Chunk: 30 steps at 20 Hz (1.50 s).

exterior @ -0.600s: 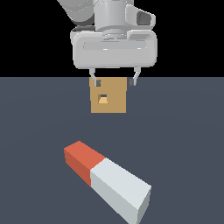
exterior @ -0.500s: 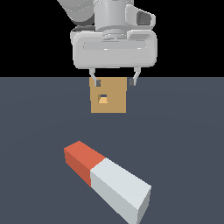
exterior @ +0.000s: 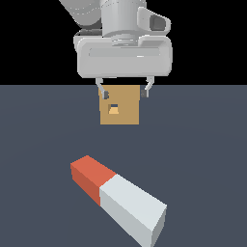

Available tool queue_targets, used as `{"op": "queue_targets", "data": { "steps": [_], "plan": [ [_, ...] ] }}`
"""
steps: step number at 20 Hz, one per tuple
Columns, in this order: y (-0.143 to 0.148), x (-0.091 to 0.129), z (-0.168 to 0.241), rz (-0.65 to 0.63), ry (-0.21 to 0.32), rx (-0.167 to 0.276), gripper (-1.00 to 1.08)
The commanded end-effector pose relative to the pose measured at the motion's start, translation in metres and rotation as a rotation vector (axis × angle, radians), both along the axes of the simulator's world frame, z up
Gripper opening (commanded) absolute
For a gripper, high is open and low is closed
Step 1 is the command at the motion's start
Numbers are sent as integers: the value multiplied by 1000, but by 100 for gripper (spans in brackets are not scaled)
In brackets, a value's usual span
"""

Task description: Insert the peg into the horizontal hole in a box.

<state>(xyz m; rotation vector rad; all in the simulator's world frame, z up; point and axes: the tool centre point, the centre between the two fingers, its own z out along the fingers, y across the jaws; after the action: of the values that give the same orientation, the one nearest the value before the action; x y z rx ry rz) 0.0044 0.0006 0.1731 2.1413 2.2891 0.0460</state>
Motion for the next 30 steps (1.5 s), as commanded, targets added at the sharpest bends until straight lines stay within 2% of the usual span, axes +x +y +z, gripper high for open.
{"op": "queue_targets", "data": {
  "steps": [1, 17, 30],
  "plan": [
    [-5, -2, -4, 26, 1, -1, 100],
    [-65, -15, -41, 316, 7, -9, 100],
    [-122, -10, -76, 586, 12, -18, 100]
  ]
}}
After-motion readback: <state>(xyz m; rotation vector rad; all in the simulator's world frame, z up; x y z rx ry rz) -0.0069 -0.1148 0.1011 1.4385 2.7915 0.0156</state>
